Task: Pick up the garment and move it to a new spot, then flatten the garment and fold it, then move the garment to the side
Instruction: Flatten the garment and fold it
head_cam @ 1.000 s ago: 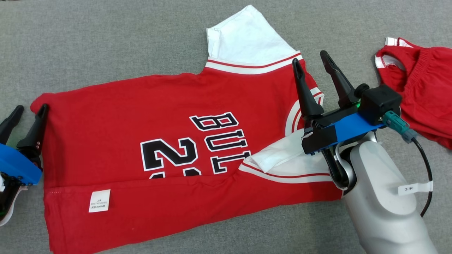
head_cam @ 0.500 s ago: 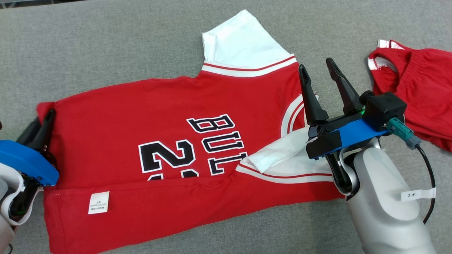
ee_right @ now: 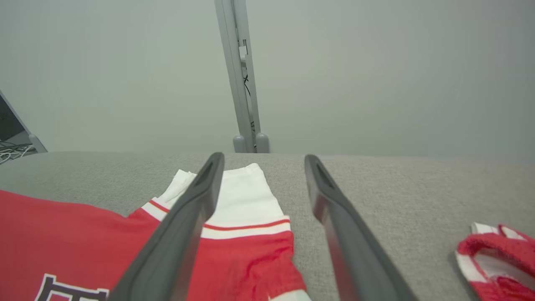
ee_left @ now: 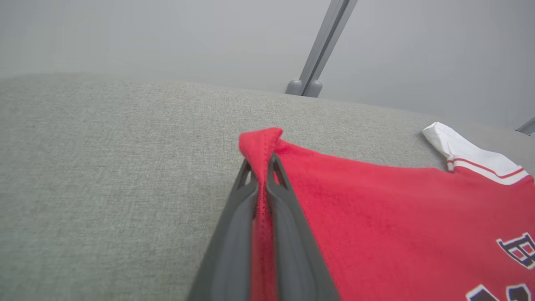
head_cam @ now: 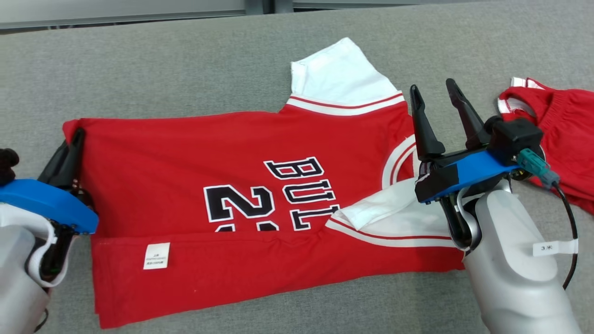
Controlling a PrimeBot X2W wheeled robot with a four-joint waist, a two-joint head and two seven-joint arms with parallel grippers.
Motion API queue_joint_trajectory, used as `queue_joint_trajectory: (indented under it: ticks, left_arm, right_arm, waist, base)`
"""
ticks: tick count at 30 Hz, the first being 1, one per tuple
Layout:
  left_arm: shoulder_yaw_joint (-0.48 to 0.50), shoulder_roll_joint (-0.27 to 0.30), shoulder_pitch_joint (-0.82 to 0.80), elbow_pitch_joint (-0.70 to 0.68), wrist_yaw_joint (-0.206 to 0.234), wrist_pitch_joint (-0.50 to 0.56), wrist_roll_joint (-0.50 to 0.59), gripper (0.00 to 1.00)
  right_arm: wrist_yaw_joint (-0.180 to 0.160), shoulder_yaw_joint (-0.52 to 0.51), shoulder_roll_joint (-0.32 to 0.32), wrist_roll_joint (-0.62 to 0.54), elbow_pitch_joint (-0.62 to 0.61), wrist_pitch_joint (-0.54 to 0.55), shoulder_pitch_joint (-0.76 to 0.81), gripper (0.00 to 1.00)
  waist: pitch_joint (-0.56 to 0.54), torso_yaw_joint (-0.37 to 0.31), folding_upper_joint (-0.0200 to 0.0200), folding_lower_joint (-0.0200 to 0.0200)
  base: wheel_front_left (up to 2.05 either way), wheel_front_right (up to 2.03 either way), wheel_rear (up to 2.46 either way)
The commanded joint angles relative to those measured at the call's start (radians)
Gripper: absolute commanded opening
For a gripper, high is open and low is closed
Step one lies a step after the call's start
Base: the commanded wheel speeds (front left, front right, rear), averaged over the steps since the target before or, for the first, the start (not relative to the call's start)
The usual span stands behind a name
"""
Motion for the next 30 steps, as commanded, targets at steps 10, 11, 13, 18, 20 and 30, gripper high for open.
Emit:
queue_joint_trajectory:
  ticks: [10,11,13,18,20,30]
  left_arm:
    - [0.098,-0.096,0.058,-0.104,0.002,-0.002,0.120,0.00]
    - [0.096,-0.102,0.058,-0.115,0.002,-0.002,0.128,0.00]
    - [0.092,-0.119,0.052,-0.136,0.002,-0.002,0.139,0.00]
    - [0.064,-0.157,0.021,-0.189,0.002,-0.002,0.148,0.00]
    - [0.052,-0.168,0.012,-0.206,0.002,-0.002,0.146,0.00]
    - [-0.023,-0.212,-0.028,-0.266,0.002,-0.002,0.141,0.00]
  right_arm:
    - [0.000,-0.081,-0.004,-0.172,0.121,0.158,-0.209,1.00]
    - [0.000,-0.099,-0.004,-0.186,0.135,0.184,-0.231,1.00]
    - [0.000,-0.132,-0.004,-0.233,0.160,0.234,-0.280,1.00]
    - [0.000,-0.254,-0.004,-0.336,0.222,0.378,-0.390,1.00]
    - [0.000,-0.295,-0.004,-0.384,0.240,0.431,-0.421,1.00]
    - [0.000,-0.490,-0.004,-0.599,0.236,0.591,-0.453,1.00]
  waist:
    - [0.051,0.102,0.0001,0.0001]
    - [0.060,0.115,0.0001,0.0001]
    - [0.075,0.142,0.0001,0.0001]
    - [0.119,0.217,0.0001,0.0001]
    - [0.137,0.244,0.0001,0.0001]
    - [0.188,0.346,0.0001,0.0001]
  base:
    - [0.00,0.00,0.00]
    - [0.00,0.00,0.00]
    - [0.00,0.00,0.00]
    - [0.00,0.00,0.00]
    - [0.00,0.00,0.00]
    - [0.00,0.00,0.00]
